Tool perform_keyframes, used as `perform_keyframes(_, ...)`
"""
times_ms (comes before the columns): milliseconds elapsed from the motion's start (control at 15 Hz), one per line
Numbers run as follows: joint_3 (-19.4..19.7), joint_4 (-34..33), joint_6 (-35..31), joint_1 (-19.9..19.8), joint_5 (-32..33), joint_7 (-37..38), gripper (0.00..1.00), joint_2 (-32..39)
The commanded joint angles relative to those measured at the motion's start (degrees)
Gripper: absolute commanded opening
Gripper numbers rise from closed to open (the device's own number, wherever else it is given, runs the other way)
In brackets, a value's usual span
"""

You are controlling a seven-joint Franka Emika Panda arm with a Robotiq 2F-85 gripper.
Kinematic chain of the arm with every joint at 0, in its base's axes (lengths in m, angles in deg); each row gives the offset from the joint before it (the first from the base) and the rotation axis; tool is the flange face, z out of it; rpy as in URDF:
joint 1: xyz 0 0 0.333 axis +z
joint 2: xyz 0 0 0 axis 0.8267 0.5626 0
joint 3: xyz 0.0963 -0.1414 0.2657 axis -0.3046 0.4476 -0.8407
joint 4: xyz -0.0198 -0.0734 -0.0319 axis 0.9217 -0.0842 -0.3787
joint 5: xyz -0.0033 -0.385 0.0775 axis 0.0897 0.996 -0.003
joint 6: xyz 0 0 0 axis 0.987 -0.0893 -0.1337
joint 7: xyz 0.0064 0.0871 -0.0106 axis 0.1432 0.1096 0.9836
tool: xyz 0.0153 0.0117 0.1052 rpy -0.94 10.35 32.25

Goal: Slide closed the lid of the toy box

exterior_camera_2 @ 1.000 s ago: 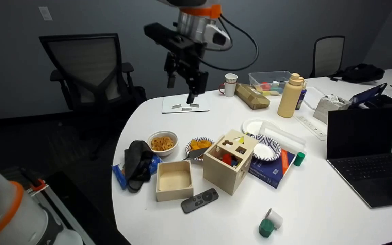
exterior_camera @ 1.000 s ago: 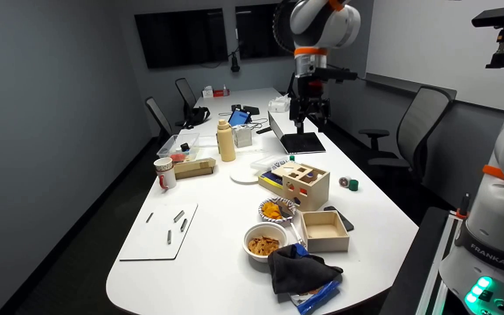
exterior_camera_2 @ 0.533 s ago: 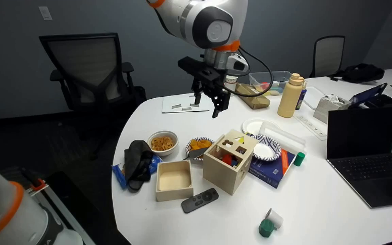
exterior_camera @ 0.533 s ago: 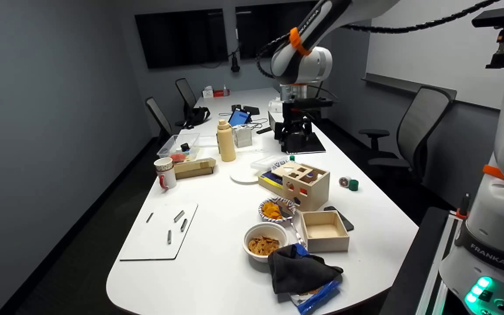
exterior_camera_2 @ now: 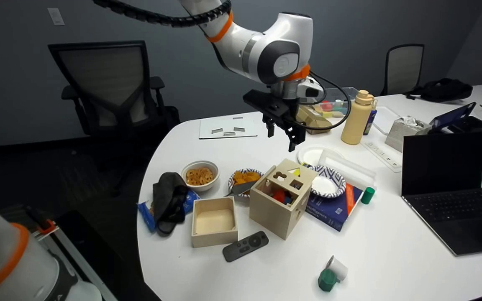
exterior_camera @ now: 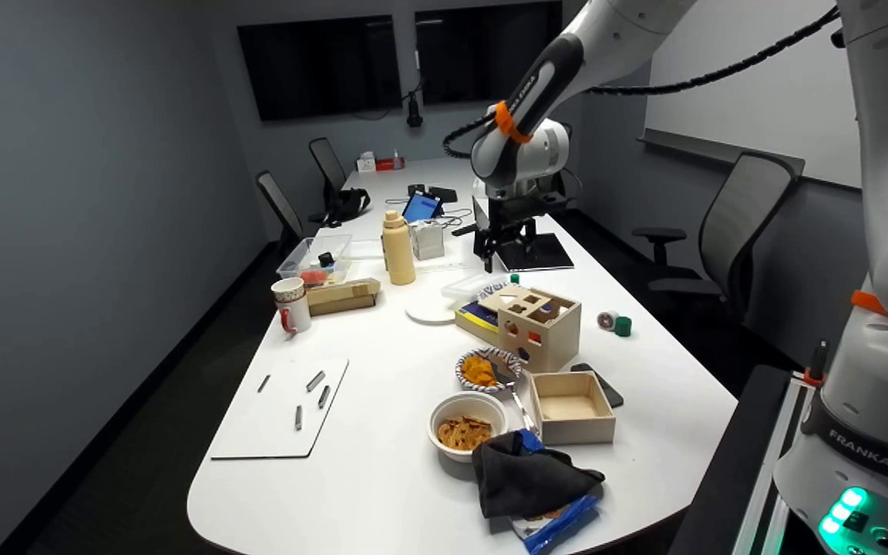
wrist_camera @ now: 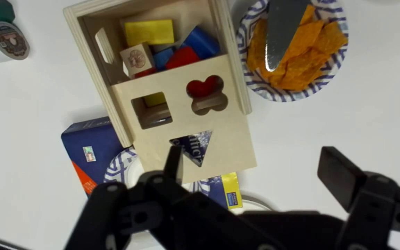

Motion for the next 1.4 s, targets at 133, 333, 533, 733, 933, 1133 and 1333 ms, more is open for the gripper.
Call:
perform_keyframes(133, 2.8, -6.7, -5.5, 1.0, 6.9, 6.9, 1.00, 8.7)
perform_keyframes(333, 3.3, -9.7, -6.9, 0.5, 7.1, 7.9, 1.00, 12.2)
perform_keyframes(533, 3.2, -12.5, -7.5, 0.2, 6.4, 8.2, 1.00, 15.6)
perform_keyframes(733, 3.5, -15.0, -7.6, 0.7, 6.7, 8.4, 1.00, 18.9)
perform_keyframes(933, 4.1, -17.0, -8.1, 1.4, 7.1, 8.9, 1.00, 21.2)
perform_keyframes(1133, 4.7, -18.8, -8.3, 2.0, 7.4, 9.5, 1.00, 22.9)
perform_keyframes(1333, 5.3, -19.8, -8.0, 2.8, 8.0, 10.0, 1.00, 24.4)
